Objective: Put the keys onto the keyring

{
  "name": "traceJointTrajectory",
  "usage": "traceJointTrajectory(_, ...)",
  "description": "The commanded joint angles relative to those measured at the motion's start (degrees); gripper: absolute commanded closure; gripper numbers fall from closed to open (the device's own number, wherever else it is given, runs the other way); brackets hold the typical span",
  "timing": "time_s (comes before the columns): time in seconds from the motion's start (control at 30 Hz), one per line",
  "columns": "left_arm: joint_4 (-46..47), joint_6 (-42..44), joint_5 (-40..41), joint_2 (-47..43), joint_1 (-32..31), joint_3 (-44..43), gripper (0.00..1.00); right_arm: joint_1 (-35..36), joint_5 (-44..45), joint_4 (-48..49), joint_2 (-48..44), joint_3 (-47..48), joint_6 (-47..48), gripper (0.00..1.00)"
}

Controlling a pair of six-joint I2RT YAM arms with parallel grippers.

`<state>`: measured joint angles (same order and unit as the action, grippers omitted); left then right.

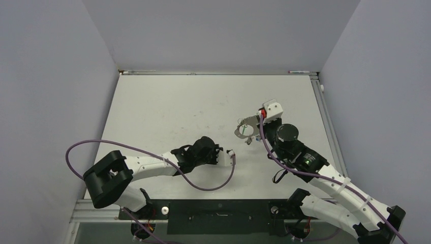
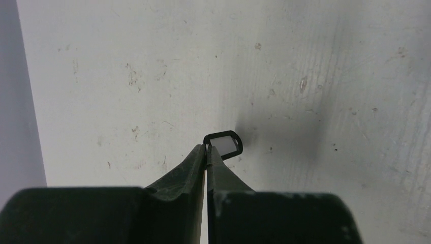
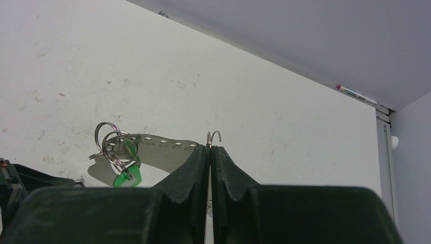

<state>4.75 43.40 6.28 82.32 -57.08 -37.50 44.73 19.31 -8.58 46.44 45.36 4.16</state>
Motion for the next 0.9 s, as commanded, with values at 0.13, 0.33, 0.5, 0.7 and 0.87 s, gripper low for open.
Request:
traceJointTrajectory(0.13,-6.53,-3.42,-9.91,0.41,-0.70,-2.94,0.72,0.10,1.89,3.20,-2.22,0.25,-0.81,0.95)
traceJointTrajectory(0.33,-10.29,-4.97,-13.74,-2.54,-0.75,-2.84,0.50,0.09,2.27,2.71,-2.57,0.43,-0.98,0.95)
traceJointTrajectory(0.5,-9.02,-10.99,-16.56,-7.91,0.67,-2.22,0.38,0.10,2.41,2.74,-2.62,0.40,-1.08,0.95)
traceJointTrajectory(0.7,-1.34,-28.14,-9.45,-16.92,5.19,-0.91,0.28,0.18,2.46,2.93,-2.64,0.21,-1.19,0.95)
traceJointTrajectory(0.87,1.18,-40.42,-0.28,-23.79,5.31,4.46,0.26,0.15,2.90,3.18,-2.50,0.08,-1.27,0.95)
